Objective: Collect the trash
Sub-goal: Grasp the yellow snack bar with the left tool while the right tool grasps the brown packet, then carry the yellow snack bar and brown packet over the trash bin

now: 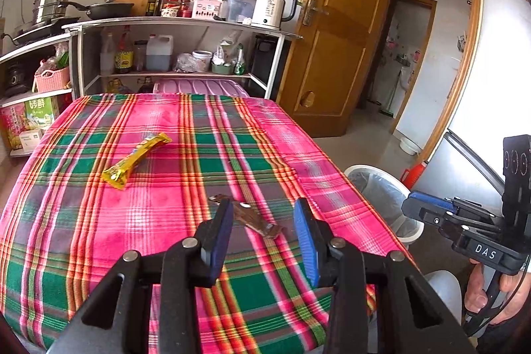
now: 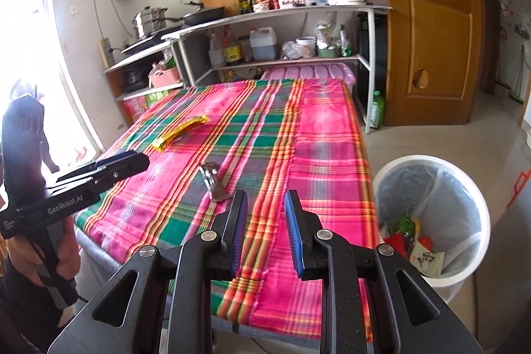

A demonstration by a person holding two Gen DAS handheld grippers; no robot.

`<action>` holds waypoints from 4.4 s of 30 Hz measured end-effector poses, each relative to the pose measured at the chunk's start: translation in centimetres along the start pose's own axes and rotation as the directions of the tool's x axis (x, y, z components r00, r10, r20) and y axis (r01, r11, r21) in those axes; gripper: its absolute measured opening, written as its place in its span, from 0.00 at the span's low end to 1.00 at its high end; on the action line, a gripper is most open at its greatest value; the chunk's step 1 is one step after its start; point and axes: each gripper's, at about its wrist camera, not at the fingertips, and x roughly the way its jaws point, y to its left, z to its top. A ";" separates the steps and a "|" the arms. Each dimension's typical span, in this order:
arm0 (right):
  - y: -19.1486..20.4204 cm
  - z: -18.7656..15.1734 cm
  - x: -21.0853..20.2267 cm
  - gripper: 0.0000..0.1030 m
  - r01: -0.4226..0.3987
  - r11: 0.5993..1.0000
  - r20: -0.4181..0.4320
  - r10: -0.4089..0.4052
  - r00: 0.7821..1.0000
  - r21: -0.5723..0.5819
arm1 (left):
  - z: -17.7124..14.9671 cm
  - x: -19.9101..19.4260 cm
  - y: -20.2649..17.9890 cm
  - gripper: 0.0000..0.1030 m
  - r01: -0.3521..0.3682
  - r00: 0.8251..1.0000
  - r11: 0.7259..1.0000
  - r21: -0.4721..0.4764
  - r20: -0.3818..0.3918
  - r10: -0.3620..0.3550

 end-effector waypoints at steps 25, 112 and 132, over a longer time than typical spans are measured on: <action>5.2 1.9 12.8 0.36 -0.112 0.985 -0.191 0.086 0.978 -0.132 | 2.2 4.1 10.7 0.46 -0.139 0.989 0.990 -0.021 -0.057 0.138; -15.5 -2.2 -3.6 0.19 0.199 0.943 -0.002 -0.206 0.979 0.268 | 2.5 10.4 -15.2 0.29 0.249 0.962 0.943 0.223 -0.172 -0.213; -20.7 -3.6 -1.7 0.19 0.237 0.914 -0.055 -0.233 0.971 0.330 | 1.6 16.2 -20.1 0.29 0.315 0.931 0.919 0.236 -0.267 -0.250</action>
